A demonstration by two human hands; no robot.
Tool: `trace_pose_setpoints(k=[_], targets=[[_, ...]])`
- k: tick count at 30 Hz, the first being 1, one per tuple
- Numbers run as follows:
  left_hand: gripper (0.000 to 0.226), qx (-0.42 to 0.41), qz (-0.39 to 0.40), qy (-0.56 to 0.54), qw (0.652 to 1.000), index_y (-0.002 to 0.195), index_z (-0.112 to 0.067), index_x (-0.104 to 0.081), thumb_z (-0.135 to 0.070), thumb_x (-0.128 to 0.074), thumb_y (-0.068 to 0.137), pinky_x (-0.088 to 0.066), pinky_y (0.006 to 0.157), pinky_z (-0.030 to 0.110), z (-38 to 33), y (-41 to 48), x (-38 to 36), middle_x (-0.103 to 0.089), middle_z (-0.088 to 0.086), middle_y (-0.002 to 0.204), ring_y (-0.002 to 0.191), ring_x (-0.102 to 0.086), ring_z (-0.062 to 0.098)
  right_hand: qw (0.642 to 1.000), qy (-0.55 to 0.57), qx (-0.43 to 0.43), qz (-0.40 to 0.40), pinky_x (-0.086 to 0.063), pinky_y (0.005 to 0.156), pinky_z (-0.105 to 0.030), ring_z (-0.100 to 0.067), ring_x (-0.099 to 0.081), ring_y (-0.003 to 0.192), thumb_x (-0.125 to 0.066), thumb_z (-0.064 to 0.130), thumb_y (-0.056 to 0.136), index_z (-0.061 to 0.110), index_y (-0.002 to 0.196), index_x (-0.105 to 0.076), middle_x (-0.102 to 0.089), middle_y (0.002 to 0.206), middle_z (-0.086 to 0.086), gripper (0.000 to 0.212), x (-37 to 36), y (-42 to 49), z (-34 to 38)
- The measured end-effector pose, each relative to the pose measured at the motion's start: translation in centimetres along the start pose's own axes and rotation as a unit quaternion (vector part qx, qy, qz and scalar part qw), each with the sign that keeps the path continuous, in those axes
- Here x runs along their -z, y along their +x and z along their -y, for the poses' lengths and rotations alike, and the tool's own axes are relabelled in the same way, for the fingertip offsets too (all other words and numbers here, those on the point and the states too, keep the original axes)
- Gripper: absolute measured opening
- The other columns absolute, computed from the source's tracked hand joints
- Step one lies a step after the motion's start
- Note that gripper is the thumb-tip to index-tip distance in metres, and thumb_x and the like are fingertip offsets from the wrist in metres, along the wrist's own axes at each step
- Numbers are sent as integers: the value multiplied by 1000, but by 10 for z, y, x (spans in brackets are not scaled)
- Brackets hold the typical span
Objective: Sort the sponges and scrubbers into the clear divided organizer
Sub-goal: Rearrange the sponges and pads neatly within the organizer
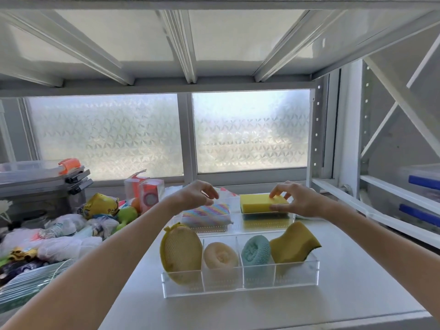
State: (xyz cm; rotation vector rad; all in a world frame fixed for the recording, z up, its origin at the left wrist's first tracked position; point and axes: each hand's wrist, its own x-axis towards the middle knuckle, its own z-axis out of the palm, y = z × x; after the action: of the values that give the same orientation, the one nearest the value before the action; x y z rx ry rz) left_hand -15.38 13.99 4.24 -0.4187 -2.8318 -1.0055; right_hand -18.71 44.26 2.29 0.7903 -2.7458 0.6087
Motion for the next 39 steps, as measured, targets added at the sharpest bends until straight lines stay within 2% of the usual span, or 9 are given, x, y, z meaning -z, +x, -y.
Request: trace_pose_setpoints(k=[2,6,11,15,18,21,27,33,39], targets=[[22,3,-21,78,997,100,-5,-69,-13,-69,79,-52,86,35,3,-3,11,-68,15,105,98,-63,27,1000,1,0,0,-50,87,-32,-16,-55,104,-67,50,78,29,111,-58,-57,121,-2,40,0,1,-1],[35,68,53,181,980,102,-8,-67,-32,-72,77,-48,85,34,10,-11,15,-65,10,104,99,-60,25,1000,7,-4,1,-50,87,-32,-17,-56,104,-68,50,77,29,110,-59,-57,120,-2,40,0,1,-2],[25,80,45,264,960,105,-8,-66,-18,-67,82,-47,77,28,0,-12,14,-65,7,108,91,-57,17,1000,6,-7,-2,-48,85,-30,-18,-55,105,-67,48,79,28,112,-58,-57,122,-2,40,-2,0,-1],[44,-34,57,153,986,113,-17,-64,6,-41,84,-49,89,33,-18,-4,-5,-58,5,118,104,-55,20,1000,-2,-8,-6,-44,83,-27,-17,-54,105,-66,47,80,26,114,-58,-57,123,-3,41,-4,-1,-1],[47,-15,107,138,984,114,-23,-68,-1,-35,88,-37,102,34,-20,2,-25,-44,5,111,107,-44,21,1000,4,-9,-7,-42,83,-26,-18,-54,107,-66,46,81,26,115,-58,-56,123,-3,40,-4,-2,0],[43,8,81,132,988,109,-24,-71,-11,-35,90,-30,108,38,-13,2,-29,-38,2,107,104,-39,17,1000,9,-12,-5,-42,84,-27,-18,-54,108,-66,46,80,26,115,-58,-57,124,-3,41,-3,-2,-1],[35,-8,78,121,990,107,-27,-72,-7,-53,85,-46,83,32,-5,2,-21,-58,-2,100,84,-52,12,999,25,-17,-11,-42,82,-26,-16,-54,107,-69,45,78,25,114,-60,-58,123,-2,42,-3,-2,-1],[13,-55,-68,115,990,75,-13,-76,-23,-79,68,-52,64,26,7,-4,-15,-71,-1,71,62,-61,7,999,32,-20,-27,-41,82,-26,-14,-54,102,-72,42,77,23,115,-63,-56,115,1,44,-1,-2,2],[12,-29,-67,125,989,76,-12,-77,-22,-78,70,-53,67,25,12,-12,-6,-68,-8,65,65,-63,10,999,29,-11,-39,-49,87,-32,-16,-58,100,-76,40,74,23,110,-69,-60,108,2,40,1,-3,5]])
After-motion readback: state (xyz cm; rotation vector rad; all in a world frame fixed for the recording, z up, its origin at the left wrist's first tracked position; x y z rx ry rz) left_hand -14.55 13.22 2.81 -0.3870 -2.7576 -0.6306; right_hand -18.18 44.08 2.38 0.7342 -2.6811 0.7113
